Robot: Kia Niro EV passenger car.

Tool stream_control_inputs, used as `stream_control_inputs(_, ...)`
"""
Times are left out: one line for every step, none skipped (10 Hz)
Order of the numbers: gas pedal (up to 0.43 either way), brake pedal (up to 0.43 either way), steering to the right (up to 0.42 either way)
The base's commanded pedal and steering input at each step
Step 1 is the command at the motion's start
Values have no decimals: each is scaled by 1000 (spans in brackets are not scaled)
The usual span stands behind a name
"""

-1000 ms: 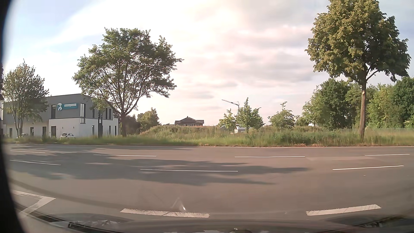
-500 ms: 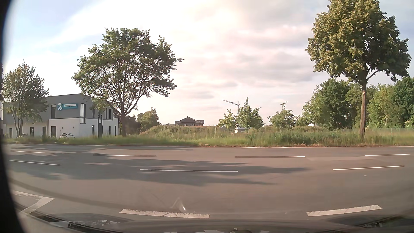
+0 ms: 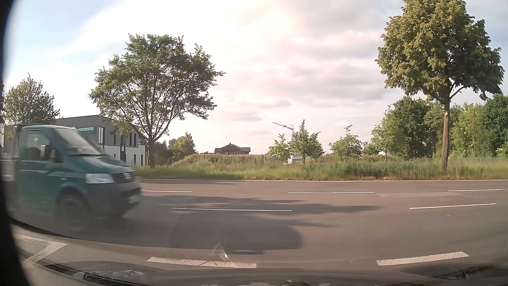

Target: Follow the waypoints while adhering to traffic rules and regulations

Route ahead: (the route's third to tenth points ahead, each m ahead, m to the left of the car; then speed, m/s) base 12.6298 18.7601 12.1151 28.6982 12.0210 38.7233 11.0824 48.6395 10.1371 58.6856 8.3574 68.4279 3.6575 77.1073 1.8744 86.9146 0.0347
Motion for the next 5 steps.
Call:
stream_control_inputs(0, 104, -22)
stream_control_inputs(0, 6, -22)
stream_control_inputs(0, 0, -22)
stream_control_inputs(0, 0, -22)
stream_control_inputs(0, 0, -22)
